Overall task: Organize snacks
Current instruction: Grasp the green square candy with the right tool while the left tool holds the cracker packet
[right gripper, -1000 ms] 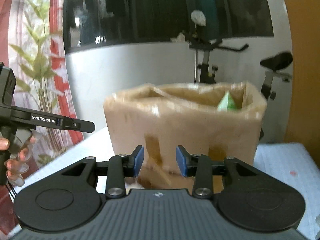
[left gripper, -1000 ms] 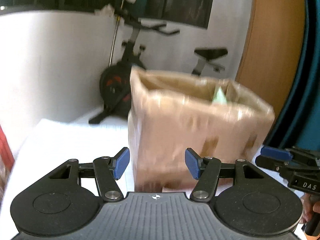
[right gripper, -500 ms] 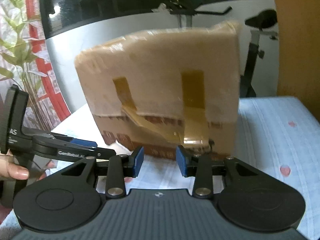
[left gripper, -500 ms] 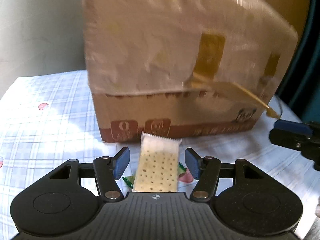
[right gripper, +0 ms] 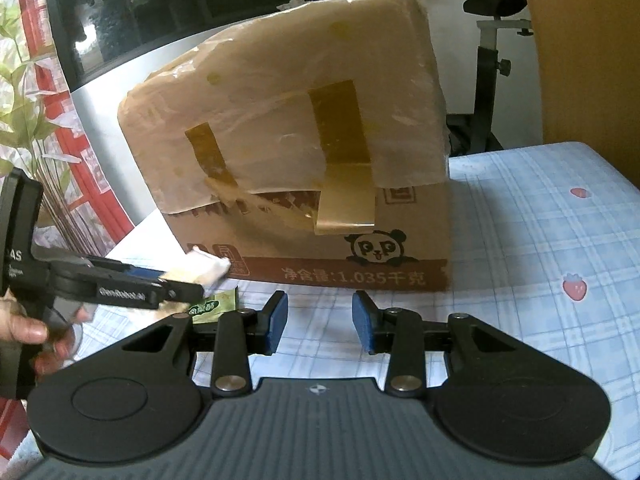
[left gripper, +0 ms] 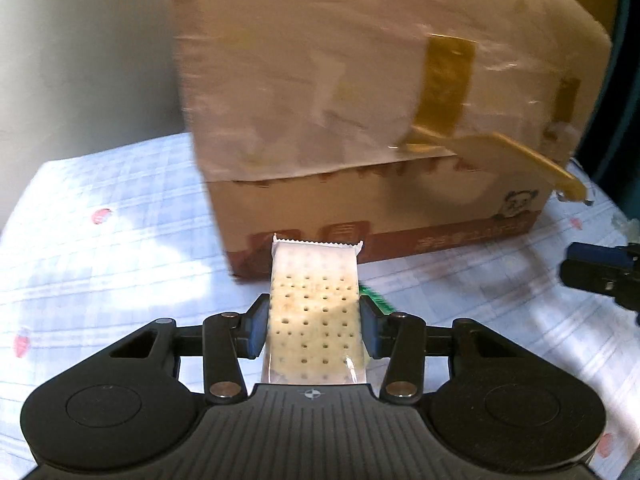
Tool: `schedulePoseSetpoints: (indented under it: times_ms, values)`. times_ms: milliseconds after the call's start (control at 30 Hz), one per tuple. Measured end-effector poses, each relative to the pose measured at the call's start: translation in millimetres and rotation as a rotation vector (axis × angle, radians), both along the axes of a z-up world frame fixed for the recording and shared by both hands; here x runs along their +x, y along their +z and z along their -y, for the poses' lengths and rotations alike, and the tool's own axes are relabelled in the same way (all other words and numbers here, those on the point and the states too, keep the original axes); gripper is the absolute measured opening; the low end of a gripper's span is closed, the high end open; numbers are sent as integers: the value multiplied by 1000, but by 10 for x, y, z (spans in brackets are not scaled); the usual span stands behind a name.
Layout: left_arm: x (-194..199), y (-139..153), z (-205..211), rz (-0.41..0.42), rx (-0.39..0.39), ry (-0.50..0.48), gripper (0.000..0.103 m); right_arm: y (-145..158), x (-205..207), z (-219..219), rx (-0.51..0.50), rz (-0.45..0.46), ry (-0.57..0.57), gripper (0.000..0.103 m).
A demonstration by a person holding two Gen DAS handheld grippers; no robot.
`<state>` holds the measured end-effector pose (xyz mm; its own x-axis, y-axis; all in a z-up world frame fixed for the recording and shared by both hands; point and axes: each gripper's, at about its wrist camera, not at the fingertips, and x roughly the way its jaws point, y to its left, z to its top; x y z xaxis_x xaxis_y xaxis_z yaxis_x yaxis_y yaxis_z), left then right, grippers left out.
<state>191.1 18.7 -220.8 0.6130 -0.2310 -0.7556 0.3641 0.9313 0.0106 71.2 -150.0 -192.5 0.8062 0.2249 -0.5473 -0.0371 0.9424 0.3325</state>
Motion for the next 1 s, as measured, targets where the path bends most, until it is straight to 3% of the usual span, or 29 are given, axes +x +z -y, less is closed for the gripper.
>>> schedulePoseSetpoints:
  times_ms: [200, 433, 667, 767, 867, 1000]
  values:
    - [59, -93, -149, -56, -7, 47, 49, -15, 12, 21, 10, -16, 2, 39]
    - [4, -116, -80, -84, -69, 13, 49, 5, 4, -28, 4, -23, 11, 39]
    - [-225, -91, 87, -126, -191, -14, 48, 1, 15, -48, -14, -50, 17, 39]
    - [-327, -45, 57, -90, -208, 11, 48, -25, 54, -86, -25, -81, 32, 39]
    - [-389, 62, -105, -27, -193, 34, 48, -98, 174, -207, -47, -145, 88, 45]
    - [-467, 160, -368, 42, -159, 102, 48, -157, 370, -419, -32, -196, 161, 45]
